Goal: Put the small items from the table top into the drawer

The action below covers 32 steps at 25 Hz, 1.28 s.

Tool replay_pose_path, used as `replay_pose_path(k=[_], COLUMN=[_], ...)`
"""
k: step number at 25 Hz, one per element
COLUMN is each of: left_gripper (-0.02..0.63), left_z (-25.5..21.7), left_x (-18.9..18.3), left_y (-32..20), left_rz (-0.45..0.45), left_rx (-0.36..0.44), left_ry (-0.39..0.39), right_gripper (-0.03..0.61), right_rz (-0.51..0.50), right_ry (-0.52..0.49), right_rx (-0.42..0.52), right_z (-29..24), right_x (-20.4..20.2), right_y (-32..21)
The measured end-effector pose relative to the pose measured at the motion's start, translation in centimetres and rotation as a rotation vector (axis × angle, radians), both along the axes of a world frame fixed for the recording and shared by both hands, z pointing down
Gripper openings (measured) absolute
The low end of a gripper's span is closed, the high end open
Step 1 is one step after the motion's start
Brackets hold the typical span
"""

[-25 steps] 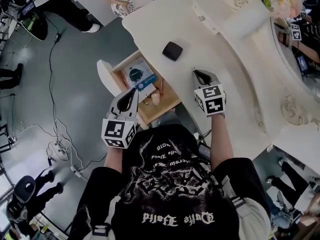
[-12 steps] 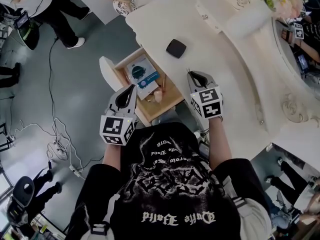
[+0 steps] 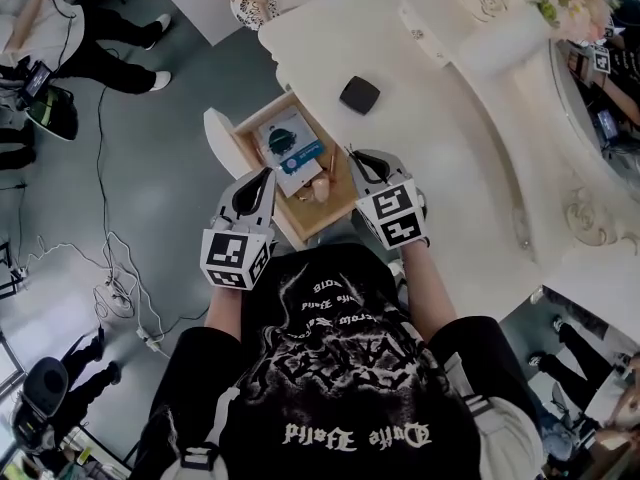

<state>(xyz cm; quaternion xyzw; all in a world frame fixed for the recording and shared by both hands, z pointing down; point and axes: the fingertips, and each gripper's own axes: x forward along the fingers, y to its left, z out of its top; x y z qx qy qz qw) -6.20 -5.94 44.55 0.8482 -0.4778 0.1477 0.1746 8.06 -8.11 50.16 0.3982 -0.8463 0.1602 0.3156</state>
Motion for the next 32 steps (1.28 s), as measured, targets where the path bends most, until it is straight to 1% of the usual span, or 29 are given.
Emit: replay_pose_path(k=[4,20,25,29,32], left_gripper=[0.015,0.015,0.015,0.015,0.015], left_z=[0.1,0.4,0.6,1.0,1.3], left_x=[-0.6,-2.9,-3.7,-4.1,-4.1], left_y=[0.0,-0.4,-0.7,-1.0,-1.2], left_rz=[-0.001,0.01,0.007,0.016,0.026], left_rx=[0.001,-0.015,-0.02,-0.035,-0.043], left_ry=[0.001,0.012,0.015,0.021,0.022], right_gripper=[0.029,0.029,0.029,0.028,0.028], right_rz=[-0.011,0.013,0.06,0.076,0.109], right_ry=[-0.006,0.004,-0.007,0.013,0.032], right_rx=[-0.005,-0.063,-0.084,-0.085,-0.101], right_z=[0.1,2.8,3.5,4.5,5.2], right_x=[-1.1,-4.1,-4.8,-5.3,-5.4], right_y=[0.2,0.5,0.2,0.0,-0.2])
